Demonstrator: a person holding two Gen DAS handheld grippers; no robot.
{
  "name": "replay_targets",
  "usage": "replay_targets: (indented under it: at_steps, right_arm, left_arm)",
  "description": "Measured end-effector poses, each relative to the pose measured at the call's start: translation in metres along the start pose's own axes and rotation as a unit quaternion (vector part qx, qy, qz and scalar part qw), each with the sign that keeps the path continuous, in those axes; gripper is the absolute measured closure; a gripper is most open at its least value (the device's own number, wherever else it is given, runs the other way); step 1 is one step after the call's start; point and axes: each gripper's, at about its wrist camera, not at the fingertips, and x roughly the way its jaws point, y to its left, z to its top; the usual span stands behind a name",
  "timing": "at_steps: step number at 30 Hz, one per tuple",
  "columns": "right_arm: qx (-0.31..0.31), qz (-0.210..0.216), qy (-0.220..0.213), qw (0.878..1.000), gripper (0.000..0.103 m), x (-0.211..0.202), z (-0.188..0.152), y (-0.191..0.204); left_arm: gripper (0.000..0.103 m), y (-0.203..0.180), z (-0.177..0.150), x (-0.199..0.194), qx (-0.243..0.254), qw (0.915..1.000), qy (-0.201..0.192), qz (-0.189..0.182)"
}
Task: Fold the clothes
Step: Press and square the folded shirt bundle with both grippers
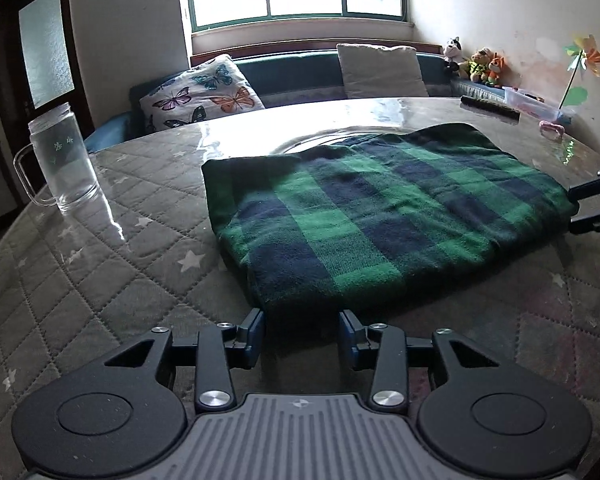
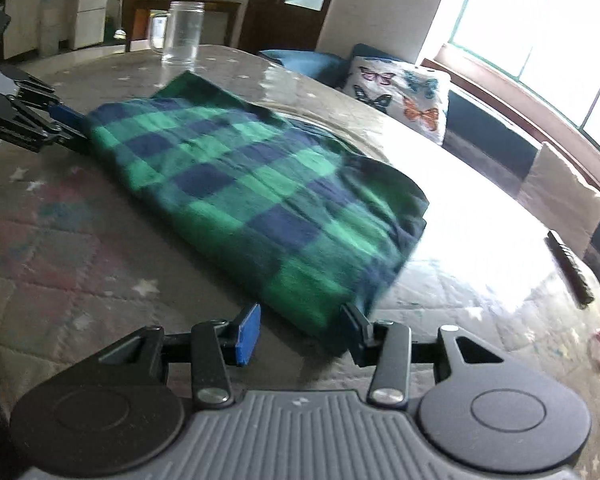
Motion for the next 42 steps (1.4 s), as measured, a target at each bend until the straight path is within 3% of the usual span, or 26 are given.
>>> replay_targets:
  at_steps: [4, 8, 10, 13, 16, 19, 22, 25, 31, 35, 42]
  right_arm:
    - [0.022, 0.000, 0.007, 1.000, 0.061, 0.007, -0.003, -0.013]
    - [0.041, 0.006, 0.007, 0.999, 0.097, 0.008, -0.003, -0.020]
    - [0.050, 0.005, 0.004, 0.999, 0.098, 0.005, -0.003, -0.023]
    - [0.062, -0.005, -0.006, 0.998, 0.099, -0.004, -0.002, -0.028]
    - [0.068, 0.003, 0.015, 0.998, 0.098, 0.006, -0.013, -0.028]
    - [0.072, 0.008, 0.020, 0.997, 0.096, 0.004, -0.017, -0.029]
    - [0.076, 0.016, 0.016, 0.997, 0.092, -0.006, -0.012, -0.033]
    - [0.076, 0.016, -0.006, 0.997, 0.091, -0.016, -0.002, -0.034]
    - [0.078, 0.027, -0.048, 0.995, 0.086, -0.025, 0.020, -0.032]
    - [0.099, 0.056, -0.047, 0.992, 0.083, -0.002, 0.033, -0.023]
    - [0.126, 0.049, -0.008, 0.991, 0.086, 0.033, 0.019, -0.032]
  left_arm:
    - [0.075, 0.003, -0.002, 0.000, 0.004, 1.0000, -0.006, 0.000]
    - [0.091, 0.005, -0.002, -0.002, 0.002, 0.9999, -0.011, 0.002]
    - [0.093, 0.004, 0.002, -0.012, 0.005, 0.9997, -0.024, 0.002]
    - [0.094, -0.003, 0.001, -0.021, 0.030, 0.9993, -0.024, -0.003]
    - [0.094, -0.007, -0.011, -0.017, 0.040, 0.9992, 0.000, -0.007]
    - [0.094, -0.005, -0.014, -0.021, 0.028, 0.9996, 0.003, -0.010]
    - [0.088, 0.001, -0.011, -0.032, 0.019, 0.9996, 0.011, -0.016]
    - [0.083, 0.009, -0.004, -0.044, 0.021, 0.9997, 0.004, 0.012]
    - [0.083, 0.017, 0.022, -0.066, -0.012, 0.9986, -0.052, 0.003]
    - [0.083, 0.007, 0.033, -0.046, -0.015, 0.9983, -0.053, -0.020]
    - [0.081, 0.004, 0.023, 0.005, -0.018, 0.9996, 0.009, -0.021]
